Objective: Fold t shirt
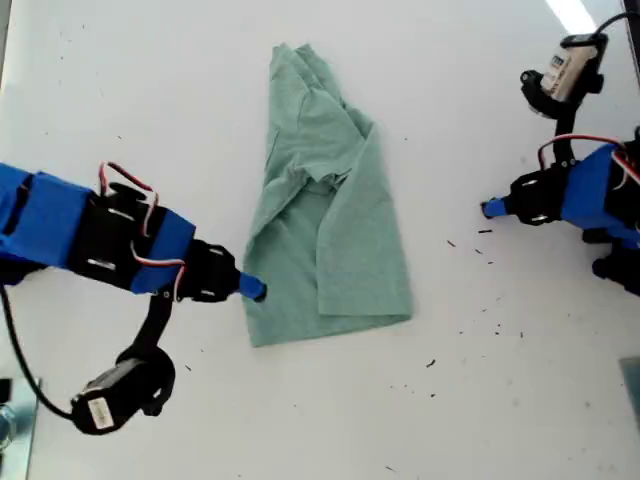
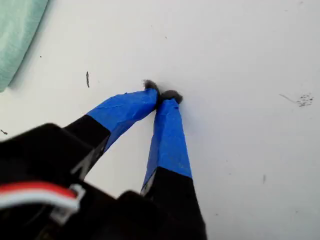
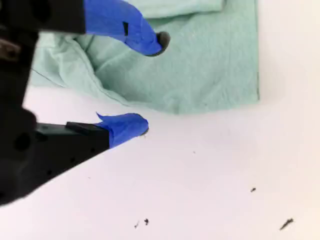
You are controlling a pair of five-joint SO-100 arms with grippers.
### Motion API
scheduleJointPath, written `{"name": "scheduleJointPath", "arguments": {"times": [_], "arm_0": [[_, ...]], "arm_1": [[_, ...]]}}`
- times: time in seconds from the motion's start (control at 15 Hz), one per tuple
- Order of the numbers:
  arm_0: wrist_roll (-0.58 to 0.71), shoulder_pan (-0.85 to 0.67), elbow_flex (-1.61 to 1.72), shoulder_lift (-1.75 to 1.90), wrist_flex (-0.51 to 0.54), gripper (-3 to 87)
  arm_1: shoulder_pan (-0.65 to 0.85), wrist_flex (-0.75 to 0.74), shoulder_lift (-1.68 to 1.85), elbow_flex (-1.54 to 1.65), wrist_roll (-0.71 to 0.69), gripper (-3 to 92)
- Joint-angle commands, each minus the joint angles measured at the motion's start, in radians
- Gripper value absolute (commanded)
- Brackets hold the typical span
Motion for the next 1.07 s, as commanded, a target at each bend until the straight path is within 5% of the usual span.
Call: {"name": "scheduleJointPath", "arguments": {"times": [0.0,0.4,0.73,1.0], "arm_0": [[0.008,0.018,-0.028,-0.097,-0.077,18.9],[0.066,0.000,-0.097,-0.253,-0.124,-0.2],[0.044,-0.034,-0.017,0.141,0.170,-0.2],[0.055,-0.107,0.181,0.483,0.192,-0.2]], "arm_1": [[-0.003,-0.018,0.008,0.005,-0.011,2.6],[-0.012,0.029,0.121,0.037,0.002,2.6],[-0.018,0.049,0.166,0.049,0.006,2.6],[-0.018,0.054,0.181,0.054,0.003,2.6]]}}
